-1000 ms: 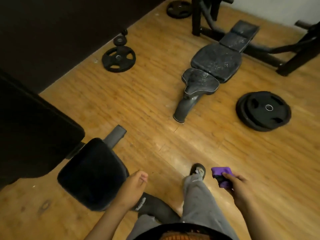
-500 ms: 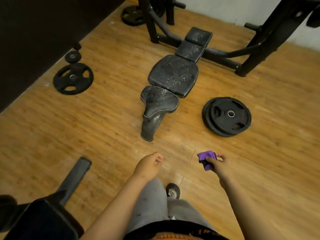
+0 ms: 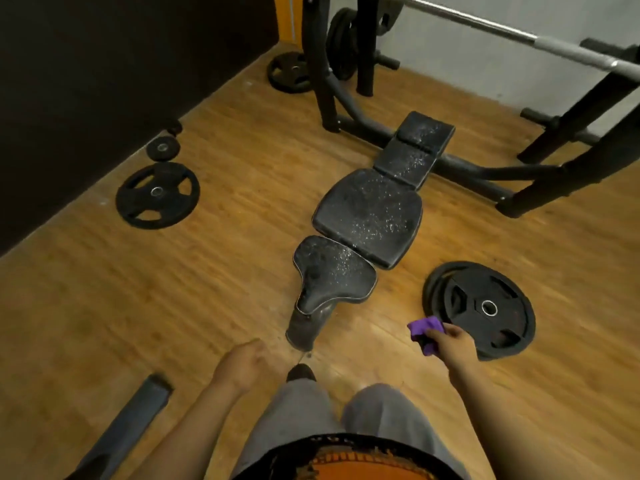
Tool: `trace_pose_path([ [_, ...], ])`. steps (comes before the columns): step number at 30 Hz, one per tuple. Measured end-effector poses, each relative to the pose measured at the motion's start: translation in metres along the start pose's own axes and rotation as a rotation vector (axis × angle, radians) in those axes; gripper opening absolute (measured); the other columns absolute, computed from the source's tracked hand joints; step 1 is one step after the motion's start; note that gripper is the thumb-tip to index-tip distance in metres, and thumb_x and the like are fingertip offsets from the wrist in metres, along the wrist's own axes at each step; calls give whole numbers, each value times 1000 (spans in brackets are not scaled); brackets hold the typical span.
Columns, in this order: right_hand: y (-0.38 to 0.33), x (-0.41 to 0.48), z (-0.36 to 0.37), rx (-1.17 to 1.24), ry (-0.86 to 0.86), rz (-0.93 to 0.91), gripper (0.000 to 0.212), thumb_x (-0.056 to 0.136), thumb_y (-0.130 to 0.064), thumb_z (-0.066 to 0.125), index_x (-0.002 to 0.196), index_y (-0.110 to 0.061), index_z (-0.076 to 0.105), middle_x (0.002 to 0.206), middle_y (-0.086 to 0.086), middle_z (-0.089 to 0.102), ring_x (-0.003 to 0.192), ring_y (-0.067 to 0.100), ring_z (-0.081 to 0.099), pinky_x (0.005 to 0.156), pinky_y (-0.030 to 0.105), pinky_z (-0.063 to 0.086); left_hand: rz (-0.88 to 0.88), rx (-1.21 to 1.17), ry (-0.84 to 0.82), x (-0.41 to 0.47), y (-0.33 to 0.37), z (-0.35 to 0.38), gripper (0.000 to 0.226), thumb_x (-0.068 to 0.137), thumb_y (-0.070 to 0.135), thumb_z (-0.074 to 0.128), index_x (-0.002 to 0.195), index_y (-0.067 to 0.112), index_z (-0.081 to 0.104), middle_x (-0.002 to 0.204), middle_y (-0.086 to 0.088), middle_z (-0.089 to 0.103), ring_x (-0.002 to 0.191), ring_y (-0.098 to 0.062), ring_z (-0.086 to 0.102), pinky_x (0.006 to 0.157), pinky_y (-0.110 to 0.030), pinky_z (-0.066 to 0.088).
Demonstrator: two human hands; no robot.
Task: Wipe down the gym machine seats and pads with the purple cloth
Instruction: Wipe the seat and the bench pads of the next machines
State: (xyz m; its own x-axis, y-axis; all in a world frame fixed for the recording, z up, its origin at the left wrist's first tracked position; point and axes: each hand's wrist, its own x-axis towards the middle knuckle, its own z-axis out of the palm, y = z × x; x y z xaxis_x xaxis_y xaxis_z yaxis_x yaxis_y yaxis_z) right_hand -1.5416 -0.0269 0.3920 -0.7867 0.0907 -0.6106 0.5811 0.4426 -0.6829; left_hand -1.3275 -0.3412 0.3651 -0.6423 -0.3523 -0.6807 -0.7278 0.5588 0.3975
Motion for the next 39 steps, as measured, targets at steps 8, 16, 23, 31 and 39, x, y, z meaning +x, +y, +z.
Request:
trace_pose_path([
  [8, -123, 74, 72, -129, -326, -190, 17, 84, 2, 67, 100, 2, 64, 85, 16, 67, 70, 23, 61, 71, 32, 51, -146, -302, 275, 50, 38, -67, 35, 100, 22, 45, 132, 13, 53, 129, -4, 59, 115, -20, 56, 94, -26, 45],
  [16, -208, 153, 128, -485, -837, -267, 15, 86, -1, 66, 100, -4, 66, 95, 16, 69, 82, 25, 66, 69, 30, 56, -385, -667, 545, 62, 138, -3, 17, 93, 4, 52, 102, 13, 63, 95, 3, 64, 100, -18, 61, 78, -15, 39],
  [23, -266, 146, 194, -567, -1044, -519, 21, 84, 0, 66, 105, -2, 65, 93, 10, 70, 75, 17, 67, 68, 28, 55, -378, -906, 872, 78, 239, -32, 24, 92, -3, 52, 112, 7, 62, 103, 7, 60, 93, 0, 55, 79, 4, 32],
  [31, -217, 91, 189, -416, -1293, -494, 26, 82, 4, 66, 104, -10, 63, 103, 12, 69, 96, 23, 67, 74, 33, 55, -307, -1123, 1210, 83, 280, -29, 50, 81, -5, 57, 124, 19, 60, 116, 6, 60, 101, -2, 59, 86, -12, 46],
  [39, -115, 101, 175, -442, -1458, -715, 42, 78, 1, 74, 111, -21, 62, 111, -5, 67, 108, 13, 62, 93, 38, 53, -339, -1656, 1471, 101, 254, 59, 35, 88, -9, 56, 115, 14, 57, 107, 1, 63, 100, -5, 62, 79, -16, 49],
])
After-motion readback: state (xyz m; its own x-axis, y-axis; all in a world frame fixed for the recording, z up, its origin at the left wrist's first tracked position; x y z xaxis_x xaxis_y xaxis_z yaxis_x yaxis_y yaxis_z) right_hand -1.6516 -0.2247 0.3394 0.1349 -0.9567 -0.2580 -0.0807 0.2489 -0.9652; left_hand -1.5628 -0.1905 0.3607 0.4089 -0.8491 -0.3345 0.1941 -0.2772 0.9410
